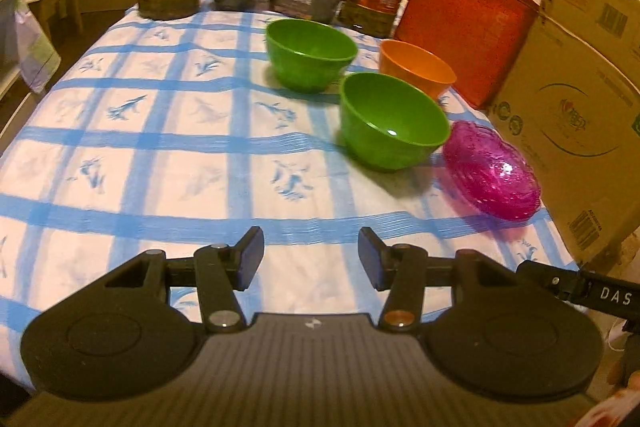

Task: Organize plates and bowls
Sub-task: 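Pull both grippers back from the pink plate stack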

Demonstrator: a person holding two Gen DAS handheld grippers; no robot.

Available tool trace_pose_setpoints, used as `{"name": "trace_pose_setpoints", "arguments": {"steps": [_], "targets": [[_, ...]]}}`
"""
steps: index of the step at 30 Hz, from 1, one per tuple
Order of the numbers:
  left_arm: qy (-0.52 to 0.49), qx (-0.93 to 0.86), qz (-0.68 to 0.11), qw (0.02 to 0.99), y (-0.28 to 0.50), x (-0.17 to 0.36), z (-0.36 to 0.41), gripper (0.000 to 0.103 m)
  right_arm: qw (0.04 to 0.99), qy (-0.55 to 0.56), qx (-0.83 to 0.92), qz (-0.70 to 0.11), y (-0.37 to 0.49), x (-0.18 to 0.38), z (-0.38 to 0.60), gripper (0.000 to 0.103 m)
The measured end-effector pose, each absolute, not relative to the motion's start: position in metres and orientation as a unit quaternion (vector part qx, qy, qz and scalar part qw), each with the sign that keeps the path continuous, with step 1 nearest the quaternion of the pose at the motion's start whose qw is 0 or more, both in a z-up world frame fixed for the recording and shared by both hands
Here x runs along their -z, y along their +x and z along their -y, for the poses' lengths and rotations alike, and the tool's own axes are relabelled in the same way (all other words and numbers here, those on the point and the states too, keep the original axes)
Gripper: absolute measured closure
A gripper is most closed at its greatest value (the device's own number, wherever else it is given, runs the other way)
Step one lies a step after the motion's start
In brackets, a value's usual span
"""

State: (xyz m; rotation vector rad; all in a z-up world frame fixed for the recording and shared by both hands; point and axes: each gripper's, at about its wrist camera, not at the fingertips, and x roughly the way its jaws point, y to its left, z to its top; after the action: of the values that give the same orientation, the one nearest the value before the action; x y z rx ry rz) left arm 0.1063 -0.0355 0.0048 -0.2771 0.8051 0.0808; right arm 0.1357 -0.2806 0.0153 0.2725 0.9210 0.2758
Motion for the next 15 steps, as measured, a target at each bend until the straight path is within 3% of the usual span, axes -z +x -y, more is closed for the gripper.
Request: {"name": "trace_pose_setpoints", "arguments": {"steps": [15], "targets": [[-0.137,-0.038,-0.398,0.906,0.093,-0.006,0.013,0.055,0.873,0.111,-0.153,-0.45,0.129,-0.016,0.248,0.043]]}}
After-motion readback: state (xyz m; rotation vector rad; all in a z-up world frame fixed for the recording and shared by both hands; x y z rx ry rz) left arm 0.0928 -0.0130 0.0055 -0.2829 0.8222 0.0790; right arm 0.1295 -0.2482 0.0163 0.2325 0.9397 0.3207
